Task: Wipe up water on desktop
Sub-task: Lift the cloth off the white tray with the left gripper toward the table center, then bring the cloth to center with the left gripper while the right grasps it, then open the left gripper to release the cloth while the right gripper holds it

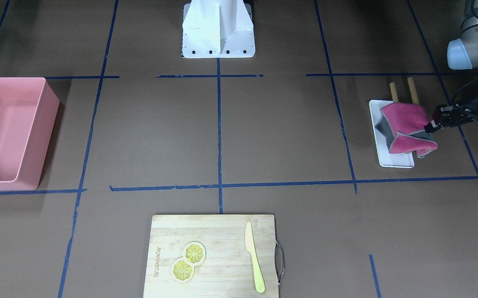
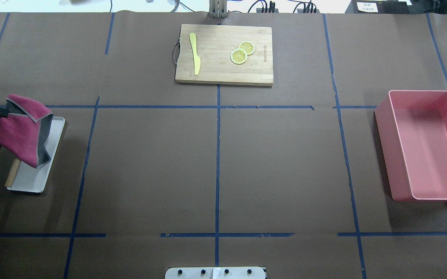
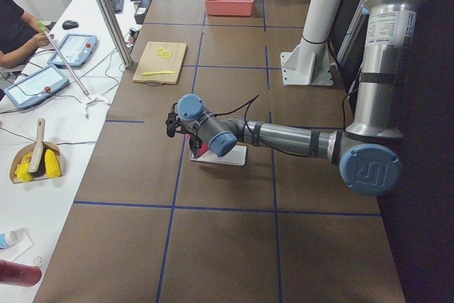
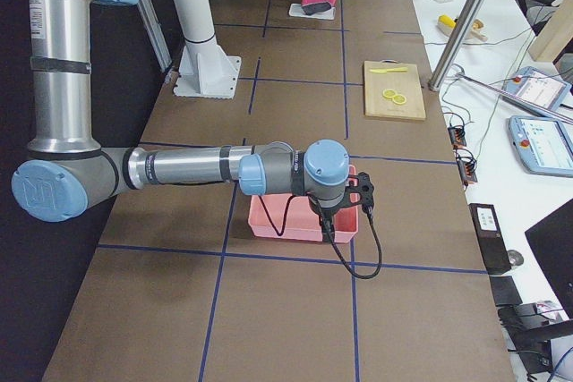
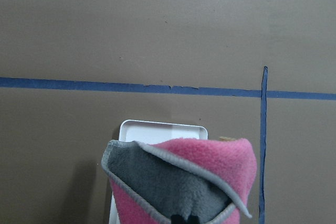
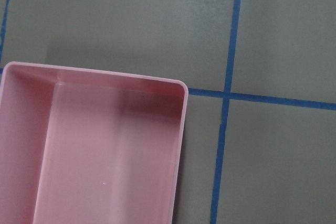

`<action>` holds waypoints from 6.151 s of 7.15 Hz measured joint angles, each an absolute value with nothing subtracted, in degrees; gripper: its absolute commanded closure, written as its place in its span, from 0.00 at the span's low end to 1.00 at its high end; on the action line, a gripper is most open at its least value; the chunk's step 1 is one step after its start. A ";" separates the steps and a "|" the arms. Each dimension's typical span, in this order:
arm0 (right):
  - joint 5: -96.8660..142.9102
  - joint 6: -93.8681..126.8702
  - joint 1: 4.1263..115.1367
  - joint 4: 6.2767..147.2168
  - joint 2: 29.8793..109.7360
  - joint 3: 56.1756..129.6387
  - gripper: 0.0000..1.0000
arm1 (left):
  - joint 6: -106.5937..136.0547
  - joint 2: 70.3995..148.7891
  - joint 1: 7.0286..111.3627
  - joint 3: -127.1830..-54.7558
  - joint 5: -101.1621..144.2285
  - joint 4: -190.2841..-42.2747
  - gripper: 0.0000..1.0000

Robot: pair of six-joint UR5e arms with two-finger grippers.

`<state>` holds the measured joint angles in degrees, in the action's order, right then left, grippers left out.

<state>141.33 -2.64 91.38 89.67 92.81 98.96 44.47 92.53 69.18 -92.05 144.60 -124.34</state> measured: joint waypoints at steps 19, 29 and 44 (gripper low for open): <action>100.20 56.47 40.08 80.01 62.98 119.35 0.00 | 108.36 121.55 53.94 -100.38 119.48 -117.30 1.00; 76.75 48.66 20.24 77.15 58.63 119.03 0.01 | 119.92 128.48 40.62 -109.64 117.31 -112.28 1.00; 76.11 51.83 19.45 76.66 58.94 119.64 1.00 | 115.62 129.18 40.18 -109.45 117.23 -112.32 0.00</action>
